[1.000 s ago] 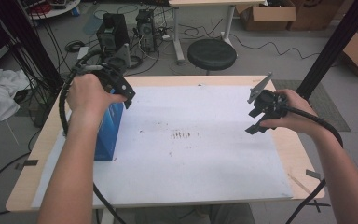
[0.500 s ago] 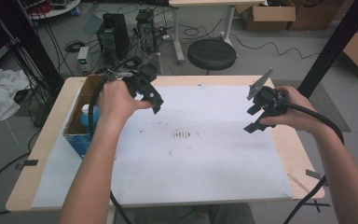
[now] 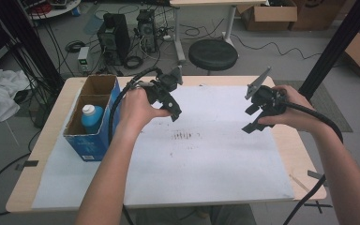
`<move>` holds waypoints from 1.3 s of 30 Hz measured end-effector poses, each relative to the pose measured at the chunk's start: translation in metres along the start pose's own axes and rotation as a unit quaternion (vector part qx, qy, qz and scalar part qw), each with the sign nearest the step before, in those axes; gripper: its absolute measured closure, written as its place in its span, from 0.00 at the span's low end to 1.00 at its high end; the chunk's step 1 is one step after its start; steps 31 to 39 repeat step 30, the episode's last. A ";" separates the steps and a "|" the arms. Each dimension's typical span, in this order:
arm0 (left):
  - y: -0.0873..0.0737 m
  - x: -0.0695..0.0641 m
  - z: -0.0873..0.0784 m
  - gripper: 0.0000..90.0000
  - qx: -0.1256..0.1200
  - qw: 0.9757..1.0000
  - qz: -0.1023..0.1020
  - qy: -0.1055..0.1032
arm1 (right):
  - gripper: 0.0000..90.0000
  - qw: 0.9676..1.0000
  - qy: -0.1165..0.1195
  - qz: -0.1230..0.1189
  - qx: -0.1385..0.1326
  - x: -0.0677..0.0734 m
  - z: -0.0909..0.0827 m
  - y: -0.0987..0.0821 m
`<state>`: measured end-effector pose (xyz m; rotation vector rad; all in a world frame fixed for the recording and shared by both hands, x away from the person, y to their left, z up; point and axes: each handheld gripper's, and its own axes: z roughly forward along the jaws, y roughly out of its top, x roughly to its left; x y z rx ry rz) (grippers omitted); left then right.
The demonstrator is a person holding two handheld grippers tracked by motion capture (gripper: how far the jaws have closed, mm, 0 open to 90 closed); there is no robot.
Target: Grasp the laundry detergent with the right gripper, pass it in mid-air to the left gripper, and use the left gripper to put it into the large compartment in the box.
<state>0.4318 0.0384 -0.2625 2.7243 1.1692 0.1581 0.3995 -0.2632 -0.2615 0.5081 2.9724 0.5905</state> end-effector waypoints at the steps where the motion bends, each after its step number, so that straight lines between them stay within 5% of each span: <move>1: 0.001 -0.001 0.001 0.02 -0.001 1.000 0.004 -0.003 | 0.27 1.000 -0.001 0.000 0.000 0.000 0.000 0.000; 14: 0.004 -0.007 0.003 0.02 0.000 0.999 0.030 -0.011 | 0.27 1.000 -0.002 0.000 0.000 -0.002 0.000 0.002; 39: 0.003 -0.012 0.003 0.00 0.004 0.999 0.039 -0.012 | 0.27 1.000 -0.003 0.000 -0.001 0.002 -0.001 0.002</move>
